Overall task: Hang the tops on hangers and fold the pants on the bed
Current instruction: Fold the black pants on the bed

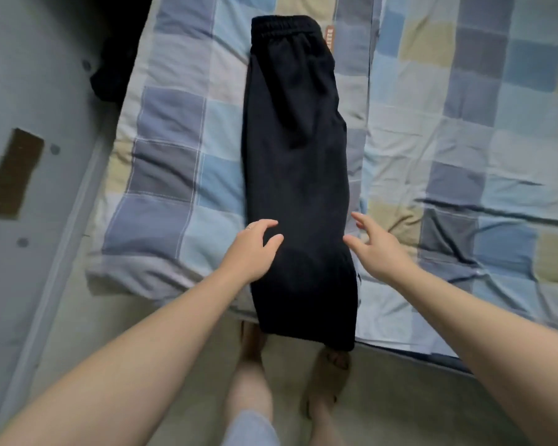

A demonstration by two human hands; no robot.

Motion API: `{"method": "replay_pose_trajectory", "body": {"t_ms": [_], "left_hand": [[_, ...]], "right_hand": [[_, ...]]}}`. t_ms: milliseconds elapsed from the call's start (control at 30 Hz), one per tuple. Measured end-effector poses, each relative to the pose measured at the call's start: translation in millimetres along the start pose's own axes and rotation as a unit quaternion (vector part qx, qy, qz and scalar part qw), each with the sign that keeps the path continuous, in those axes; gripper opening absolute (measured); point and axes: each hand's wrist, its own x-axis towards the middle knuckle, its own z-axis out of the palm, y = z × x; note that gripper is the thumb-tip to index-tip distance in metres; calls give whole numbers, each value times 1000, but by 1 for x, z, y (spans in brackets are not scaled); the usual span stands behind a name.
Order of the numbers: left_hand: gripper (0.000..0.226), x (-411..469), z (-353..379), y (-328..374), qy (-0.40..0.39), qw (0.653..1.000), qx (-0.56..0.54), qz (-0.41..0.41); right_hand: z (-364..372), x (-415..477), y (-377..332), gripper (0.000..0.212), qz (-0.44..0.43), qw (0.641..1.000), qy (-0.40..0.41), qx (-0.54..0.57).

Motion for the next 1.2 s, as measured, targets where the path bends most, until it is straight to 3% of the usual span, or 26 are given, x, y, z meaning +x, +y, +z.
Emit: {"method": "replay_pose_trajectory", "body": {"t_ms": [300,500,600,833,933,1200], "left_hand": [[40,-109,106,-52,24,978,-139,-156],[70,-113,153,-127,40,960,-126,-248],[83,-104,161,-143,65,959,-150,-232],[57,-75,166,-134,42,955,-243,-164],[58,-79,165,-130,0,948,-265,-176],[44,-153,133,-130,-127,930,-258,-227]], "right_hand": [[59,-96,100,55,81,989,-20,124],[126,-87,149,66,146,971,-9,188],[145,-72,153,64,132,957,-4,260],[160,-43,155,46,158,937,-20,310],[158,-57,156,36,184,928,-52,319],[153,-142,146,43,223,922,-119,291]]}}
